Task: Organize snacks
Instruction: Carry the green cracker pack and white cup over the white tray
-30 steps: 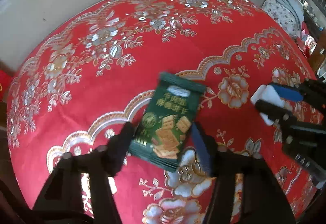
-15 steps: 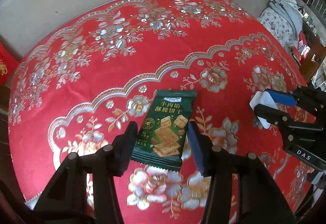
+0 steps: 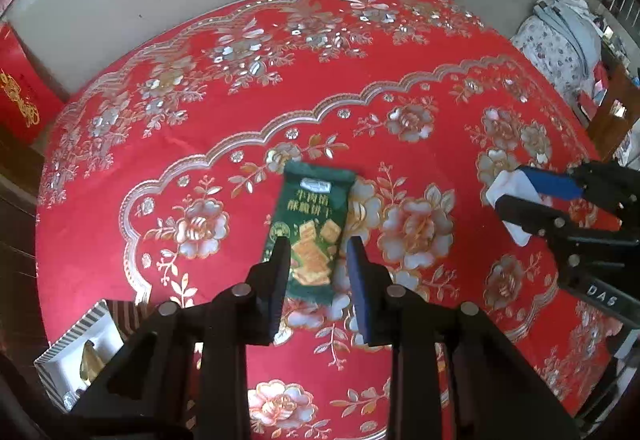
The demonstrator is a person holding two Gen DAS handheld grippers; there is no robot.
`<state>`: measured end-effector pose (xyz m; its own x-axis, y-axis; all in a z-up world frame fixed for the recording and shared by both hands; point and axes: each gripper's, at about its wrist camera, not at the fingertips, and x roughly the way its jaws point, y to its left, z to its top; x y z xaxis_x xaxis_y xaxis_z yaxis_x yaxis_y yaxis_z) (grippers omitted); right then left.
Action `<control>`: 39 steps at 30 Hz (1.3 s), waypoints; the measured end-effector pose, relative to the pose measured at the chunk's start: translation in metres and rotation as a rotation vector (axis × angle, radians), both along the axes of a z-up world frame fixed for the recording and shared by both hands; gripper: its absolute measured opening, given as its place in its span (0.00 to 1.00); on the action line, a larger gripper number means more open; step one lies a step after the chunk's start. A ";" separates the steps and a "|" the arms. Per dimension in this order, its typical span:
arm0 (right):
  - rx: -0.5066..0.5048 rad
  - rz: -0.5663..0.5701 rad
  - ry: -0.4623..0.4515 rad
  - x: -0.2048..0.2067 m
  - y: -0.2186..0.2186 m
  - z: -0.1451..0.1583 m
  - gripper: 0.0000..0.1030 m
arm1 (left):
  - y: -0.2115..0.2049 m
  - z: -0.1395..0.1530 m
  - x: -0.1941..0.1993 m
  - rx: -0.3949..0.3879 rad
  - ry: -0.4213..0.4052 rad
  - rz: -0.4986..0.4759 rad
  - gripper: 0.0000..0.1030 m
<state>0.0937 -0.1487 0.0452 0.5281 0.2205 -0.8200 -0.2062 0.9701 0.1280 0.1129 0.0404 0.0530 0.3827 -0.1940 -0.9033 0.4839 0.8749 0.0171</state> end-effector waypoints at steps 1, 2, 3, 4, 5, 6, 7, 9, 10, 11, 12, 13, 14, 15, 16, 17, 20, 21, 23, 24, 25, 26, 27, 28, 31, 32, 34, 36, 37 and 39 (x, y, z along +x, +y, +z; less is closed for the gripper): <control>0.002 0.001 -0.002 -0.002 0.001 0.001 0.32 | 0.003 0.002 0.001 -0.021 -0.007 0.024 0.47; 0.000 0.002 -0.005 -0.003 0.002 0.001 0.32 | 0.006 0.003 0.002 -0.022 -0.021 0.039 0.66; 0.000 0.003 -0.005 -0.004 0.002 0.002 0.32 | 0.006 0.004 0.003 -0.010 -0.042 0.050 0.73; 0.003 0.004 -0.003 -0.005 0.002 0.002 0.33 | 0.004 0.003 0.006 0.007 -0.046 0.044 0.77; 0.008 0.006 -0.001 -0.005 0.003 0.002 0.33 | 0.002 0.001 0.007 0.015 -0.037 0.034 0.77; 0.008 0.007 0.001 -0.006 0.004 0.002 0.33 | -0.001 -0.004 0.009 0.035 -0.027 0.025 0.77; 0.005 0.008 0.001 -0.007 0.004 0.001 0.33 | -0.004 -0.009 0.012 0.071 -0.023 0.018 0.78; 0.011 0.005 0.003 -0.007 0.002 0.000 0.33 | -0.005 -0.022 0.018 0.120 -0.009 0.028 0.78; 0.014 0.005 0.004 -0.006 0.002 0.000 0.33 | -0.005 -0.029 0.023 0.111 0.013 0.027 0.78; 0.013 0.003 0.004 -0.005 0.001 0.000 0.33 | -0.005 -0.036 0.027 0.089 0.040 0.021 0.78; 0.013 0.002 0.005 -0.005 0.000 0.000 0.33 | -0.006 -0.040 0.028 0.082 0.049 0.014 0.78; 0.015 0.002 0.005 -0.004 0.000 0.000 0.33 | -0.006 -0.041 0.029 0.069 0.038 0.007 0.76; 0.016 0.003 0.003 -0.005 0.000 0.001 0.33 | -0.006 -0.041 0.029 0.061 0.043 0.002 0.69; 0.016 0.003 0.001 -0.005 0.000 0.001 0.33 | -0.005 -0.040 0.028 0.046 0.059 -0.003 0.64; 0.017 0.004 -0.002 -0.005 0.000 0.002 0.33 | -0.007 -0.038 0.027 0.056 0.056 -0.008 0.45; 0.020 0.005 -0.003 -0.005 0.000 0.002 0.33 | -0.007 -0.037 0.025 0.065 0.062 -0.012 0.46; 0.030 -0.001 -0.008 -0.005 -0.001 0.004 0.33 | -0.004 -0.035 0.017 0.063 0.062 -0.019 0.46; 0.036 0.000 -0.012 -0.006 0.000 0.005 0.33 | -0.001 -0.034 0.015 0.046 0.062 -0.008 0.46; 0.039 0.007 -0.016 -0.008 0.002 0.006 0.33 | 0.005 -0.029 0.009 0.026 0.051 0.007 0.46; 0.040 0.012 -0.015 -0.009 0.004 0.006 0.33 | 0.008 -0.026 0.005 0.019 0.050 0.010 0.46; 0.038 0.016 -0.015 -0.010 0.005 0.006 0.33 | 0.009 -0.023 0.003 0.021 0.050 0.011 0.46; 0.036 0.020 -0.017 -0.011 0.008 0.006 0.33 | 0.010 -0.020 0.001 0.028 0.040 0.011 0.46; 0.037 0.026 -0.017 -0.013 0.010 0.007 0.33 | 0.009 -0.017 -0.001 0.036 0.028 0.010 0.46; 0.041 0.030 -0.018 -0.014 0.011 0.007 0.33 | 0.010 -0.013 -0.005 0.039 0.020 0.008 0.46; 0.048 0.053 -0.026 -0.021 0.020 0.010 0.33 | 0.015 0.001 -0.018 0.042 -0.016 0.016 0.46; 0.050 0.060 -0.028 -0.023 0.022 0.011 0.33 | 0.017 0.003 -0.021 0.041 -0.024 0.019 0.46; 0.049 0.081 -0.036 -0.028 0.031 0.014 0.33 | 0.024 0.012 -0.034 0.036 -0.051 0.034 0.46; 0.051 0.102 -0.043 -0.034 0.040 0.016 0.33 | 0.031 0.018 -0.042 0.031 -0.069 0.049 0.46; 0.052 0.112 -0.045 -0.036 0.044 0.017 0.33 | 0.038 0.022 -0.050 0.022 -0.080 0.061 0.46; 0.052 0.138 -0.053 -0.042 0.055 0.019 0.33 | 0.048 0.028 -0.063 0.020 -0.103 0.087 0.46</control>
